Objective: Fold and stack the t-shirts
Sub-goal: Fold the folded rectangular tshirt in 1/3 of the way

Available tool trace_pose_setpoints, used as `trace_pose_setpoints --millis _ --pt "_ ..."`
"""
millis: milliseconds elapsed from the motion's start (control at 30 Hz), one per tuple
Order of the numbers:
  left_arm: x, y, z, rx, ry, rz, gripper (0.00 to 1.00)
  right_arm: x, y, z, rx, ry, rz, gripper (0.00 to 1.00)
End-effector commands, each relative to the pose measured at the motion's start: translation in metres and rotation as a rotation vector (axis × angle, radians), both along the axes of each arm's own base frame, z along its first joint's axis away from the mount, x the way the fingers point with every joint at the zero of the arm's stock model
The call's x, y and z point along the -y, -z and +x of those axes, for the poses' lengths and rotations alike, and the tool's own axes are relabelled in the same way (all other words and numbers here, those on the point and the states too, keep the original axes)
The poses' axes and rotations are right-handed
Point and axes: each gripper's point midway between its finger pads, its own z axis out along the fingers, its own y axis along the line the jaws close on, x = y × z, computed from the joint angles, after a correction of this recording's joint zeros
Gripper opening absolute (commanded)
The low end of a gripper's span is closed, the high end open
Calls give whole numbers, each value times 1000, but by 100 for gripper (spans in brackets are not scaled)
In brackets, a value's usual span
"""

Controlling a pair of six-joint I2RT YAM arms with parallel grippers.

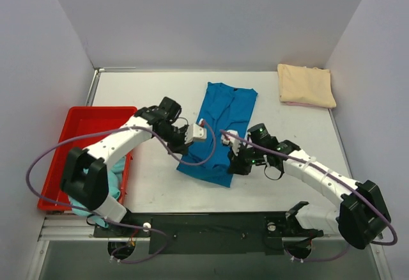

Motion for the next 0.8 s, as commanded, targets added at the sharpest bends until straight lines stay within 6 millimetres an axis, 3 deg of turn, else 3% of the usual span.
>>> trace_pose_setpoints --millis 0,167,367,533,767 --pt "25 -18 58 19 -119 -24 0 11 -14 53 7 178 59 0" --pt "47 -29 123 98 -179 -27 0 29 -7 108 18 320 61 0" --pt "55 -18 167 137 -235 17 0 42 -5 151 51 396 38 0" --pt "60 -10 190 141 -275 39 0 52 1 177 40 446 3 0" --pt "64 5 208 138 -283 81 0 59 12 191 -25 491 -59 0"
